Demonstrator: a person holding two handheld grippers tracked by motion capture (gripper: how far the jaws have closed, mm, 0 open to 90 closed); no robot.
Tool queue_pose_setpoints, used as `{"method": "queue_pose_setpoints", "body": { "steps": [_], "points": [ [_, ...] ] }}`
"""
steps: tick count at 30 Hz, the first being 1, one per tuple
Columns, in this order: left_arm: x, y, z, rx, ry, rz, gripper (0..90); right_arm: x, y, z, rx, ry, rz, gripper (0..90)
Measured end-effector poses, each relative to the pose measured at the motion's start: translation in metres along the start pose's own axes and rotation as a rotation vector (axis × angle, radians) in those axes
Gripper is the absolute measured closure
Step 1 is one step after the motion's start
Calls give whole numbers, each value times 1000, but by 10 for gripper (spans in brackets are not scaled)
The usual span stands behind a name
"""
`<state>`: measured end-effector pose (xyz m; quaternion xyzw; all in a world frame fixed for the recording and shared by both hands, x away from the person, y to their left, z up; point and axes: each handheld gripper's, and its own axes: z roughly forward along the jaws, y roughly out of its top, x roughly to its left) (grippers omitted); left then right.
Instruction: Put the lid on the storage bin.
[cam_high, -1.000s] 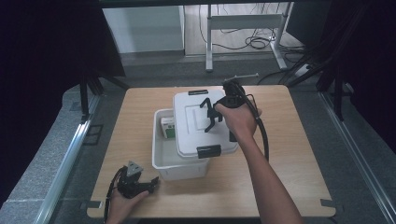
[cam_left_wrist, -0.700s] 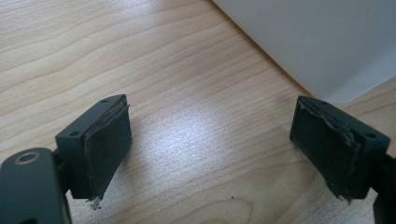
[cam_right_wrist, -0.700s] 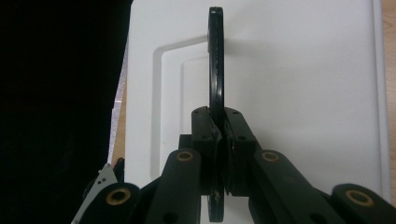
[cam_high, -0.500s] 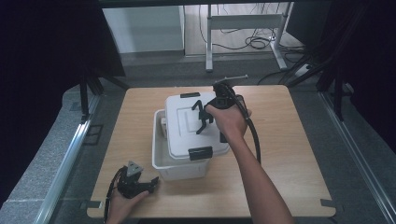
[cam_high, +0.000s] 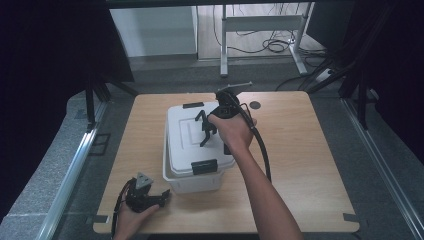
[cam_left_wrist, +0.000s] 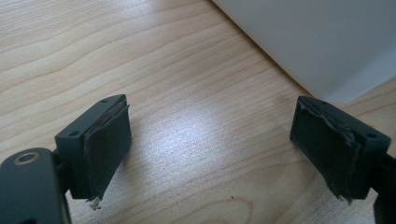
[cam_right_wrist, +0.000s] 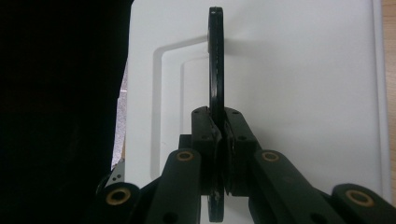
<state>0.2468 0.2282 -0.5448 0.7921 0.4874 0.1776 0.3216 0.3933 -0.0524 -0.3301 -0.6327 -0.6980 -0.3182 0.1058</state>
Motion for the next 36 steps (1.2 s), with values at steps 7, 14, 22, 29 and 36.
{"method": "queue_pose_setpoints", "body": {
  "steps": [7, 14, 22, 29, 36],
  "points": [
    [0, 0, 0, 0, 0, 1, 124, 4, -1, 3, 8, 0, 6, 848],
    [0, 0, 0, 0, -1, 3, 124, 7, -5, 6, 12, -9, 14, 848],
    [0, 0, 0, 0, -2, 3, 124, 13, -9, 15, 23, -20, 24, 848],
    [0, 0, 0, 0, -4, 6, 123, 12, -12, 21, 20, -30, 47, 848],
    [0, 0, 0, 1, -6, 9, 123, 9, -16, 30, 14, -40, 82, 848]
  ]
}}
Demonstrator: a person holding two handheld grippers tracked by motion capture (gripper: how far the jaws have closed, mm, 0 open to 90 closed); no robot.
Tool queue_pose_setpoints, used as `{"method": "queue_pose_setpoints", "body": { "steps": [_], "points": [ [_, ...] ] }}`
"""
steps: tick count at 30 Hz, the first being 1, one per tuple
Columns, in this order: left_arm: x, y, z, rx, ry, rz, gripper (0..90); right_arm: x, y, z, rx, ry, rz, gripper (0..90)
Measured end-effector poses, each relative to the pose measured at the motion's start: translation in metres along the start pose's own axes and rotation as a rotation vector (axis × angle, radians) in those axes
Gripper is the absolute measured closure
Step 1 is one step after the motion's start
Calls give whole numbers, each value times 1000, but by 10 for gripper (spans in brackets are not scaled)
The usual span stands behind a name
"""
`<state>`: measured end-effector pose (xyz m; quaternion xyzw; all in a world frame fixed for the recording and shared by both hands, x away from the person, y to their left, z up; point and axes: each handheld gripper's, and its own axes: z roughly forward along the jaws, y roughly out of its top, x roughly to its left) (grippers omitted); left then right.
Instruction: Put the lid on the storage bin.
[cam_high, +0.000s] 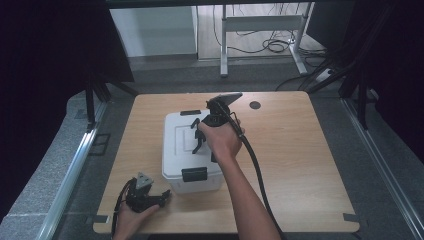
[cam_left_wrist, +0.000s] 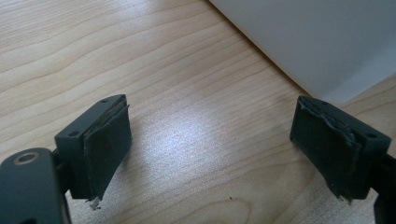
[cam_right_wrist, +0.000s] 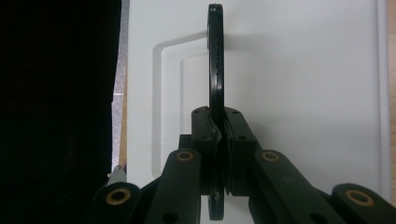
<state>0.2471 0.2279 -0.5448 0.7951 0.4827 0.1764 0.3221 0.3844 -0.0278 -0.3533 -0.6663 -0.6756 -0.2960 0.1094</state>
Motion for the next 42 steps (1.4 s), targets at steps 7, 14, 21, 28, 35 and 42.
{"method": "queue_pose_setpoints", "body": {
  "steps": [7, 14, 21, 28, 35, 42],
  "points": [
    [0, 0, 0, 1, -1, 1, 123, -6, -3, 9, 4, 15, 11, 845],
    [0, 0, 0, 1, -1, 2, 123, -8, -3, 10, -11, 40, -63, 715],
    [0, 0, 0, 2, -2, 3, 123, -11, -5, -3, -123, 84, -197, 459],
    [0, 0, 0, 2, -2, 2, 123, -37, -11, -28, -208, 126, -269, 399],
    [0, 0, 0, 3, -2, 3, 123, -68, -24, -47, -277, 157, -283, 386],
    [0, 0, 0, 3, -2, 2, 124, -113, -44, -66, -334, 174, -281, 382]
  ]
}}
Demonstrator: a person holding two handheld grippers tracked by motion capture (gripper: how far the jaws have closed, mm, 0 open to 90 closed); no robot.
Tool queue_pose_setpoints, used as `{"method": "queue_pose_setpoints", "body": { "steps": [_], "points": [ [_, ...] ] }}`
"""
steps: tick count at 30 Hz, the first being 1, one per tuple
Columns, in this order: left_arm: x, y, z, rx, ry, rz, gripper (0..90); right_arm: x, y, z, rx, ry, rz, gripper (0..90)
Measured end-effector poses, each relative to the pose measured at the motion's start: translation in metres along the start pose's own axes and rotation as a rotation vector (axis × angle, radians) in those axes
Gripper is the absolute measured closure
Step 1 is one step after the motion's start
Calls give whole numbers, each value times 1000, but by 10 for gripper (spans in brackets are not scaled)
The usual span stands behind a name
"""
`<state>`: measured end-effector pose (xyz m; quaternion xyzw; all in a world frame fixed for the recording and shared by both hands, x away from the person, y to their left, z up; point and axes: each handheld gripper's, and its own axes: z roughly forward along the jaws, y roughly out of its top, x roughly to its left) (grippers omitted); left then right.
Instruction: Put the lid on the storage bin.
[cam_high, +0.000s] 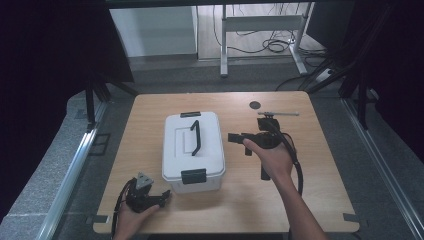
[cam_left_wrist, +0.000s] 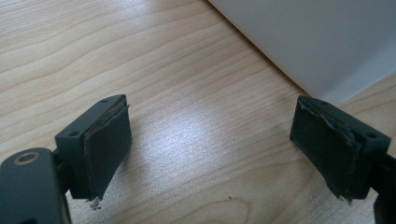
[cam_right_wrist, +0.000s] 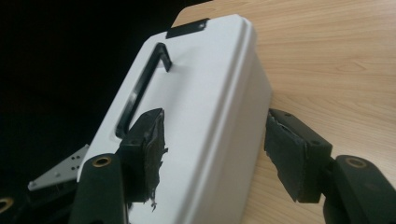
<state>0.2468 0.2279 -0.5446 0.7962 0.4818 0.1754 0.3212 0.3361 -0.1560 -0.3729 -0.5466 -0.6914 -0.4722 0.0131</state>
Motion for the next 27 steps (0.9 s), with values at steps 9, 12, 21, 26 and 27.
{"method": "queue_pose_setpoints", "body": {
  "steps": [9, 12, 21, 26, 27],
  "points": [
    [0, 0, 0, -4, -1, -2, 122, -39, -37, -30, -31, 26, -3, 373],
    [0, 0, 1, -5, 0, -1, 123, -53, -51, -37, -35, 23, 2, 365],
    [0, 0, 0, -5, 0, 0, 124, -84, -83, -52, -12, 0, 38, 360],
    [0, 0, 0, -5, 0, 2, 128, -105, -101, -55, 29, -10, 63, 360],
    [0, 0, 0, -5, -1, 1, 129, -108, -105, -54, 32, -10, 73, 360]
  ]
}}
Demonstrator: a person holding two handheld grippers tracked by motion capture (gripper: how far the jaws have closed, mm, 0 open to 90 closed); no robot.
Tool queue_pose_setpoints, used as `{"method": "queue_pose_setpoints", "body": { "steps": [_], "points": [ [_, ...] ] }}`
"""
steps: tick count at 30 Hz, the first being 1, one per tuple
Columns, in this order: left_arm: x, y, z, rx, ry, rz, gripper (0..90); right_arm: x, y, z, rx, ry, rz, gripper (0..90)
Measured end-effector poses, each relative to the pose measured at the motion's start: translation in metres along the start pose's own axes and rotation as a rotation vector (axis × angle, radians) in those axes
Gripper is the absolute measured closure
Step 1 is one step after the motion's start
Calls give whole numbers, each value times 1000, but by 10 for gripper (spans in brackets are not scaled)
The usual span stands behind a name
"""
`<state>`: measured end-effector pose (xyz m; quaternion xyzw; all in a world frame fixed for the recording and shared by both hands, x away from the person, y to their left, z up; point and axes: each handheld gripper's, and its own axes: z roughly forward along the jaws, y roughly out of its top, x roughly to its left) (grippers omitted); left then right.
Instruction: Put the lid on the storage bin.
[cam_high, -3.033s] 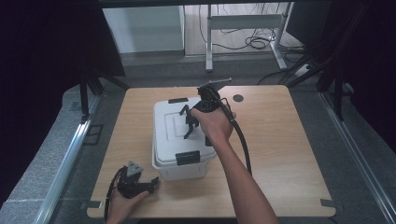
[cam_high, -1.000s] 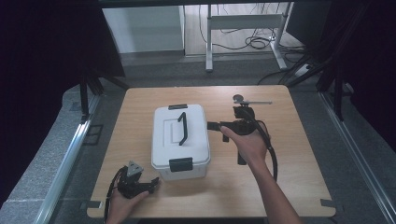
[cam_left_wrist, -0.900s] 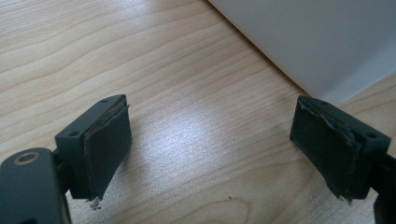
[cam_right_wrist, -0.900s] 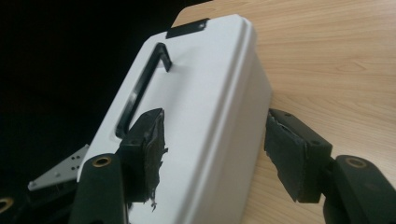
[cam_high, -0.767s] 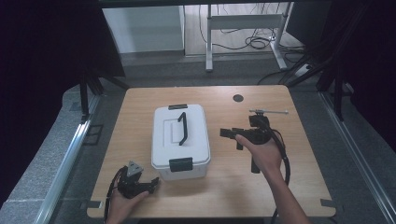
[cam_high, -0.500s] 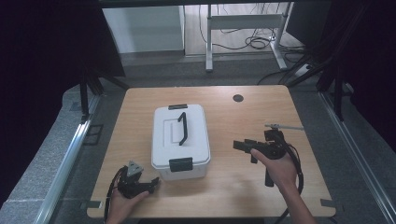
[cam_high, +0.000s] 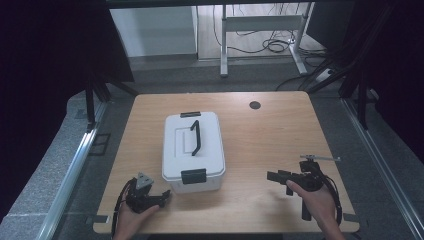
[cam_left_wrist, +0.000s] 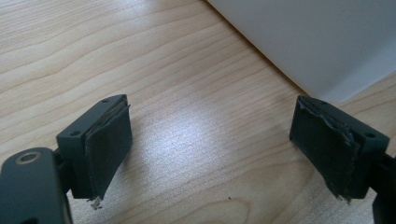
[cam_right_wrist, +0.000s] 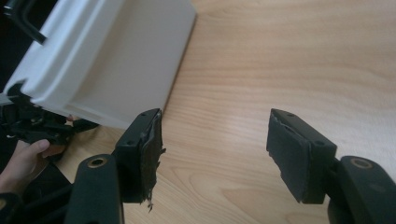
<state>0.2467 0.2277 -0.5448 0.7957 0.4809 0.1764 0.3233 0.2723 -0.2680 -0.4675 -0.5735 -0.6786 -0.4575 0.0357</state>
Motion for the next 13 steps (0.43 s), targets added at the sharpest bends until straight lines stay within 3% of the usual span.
{"method": "queue_pose_setpoints", "body": {
  "steps": [5, 13],
  "points": [
    [0, 0, 0, 0, 1, 0, 129, -9, -5, 1, 3, 5, 42, 360],
    [0, 0, 0, 1, 0, 0, 127, -9, -6, 3, 3, 10, 47, 360]
  ]
}}
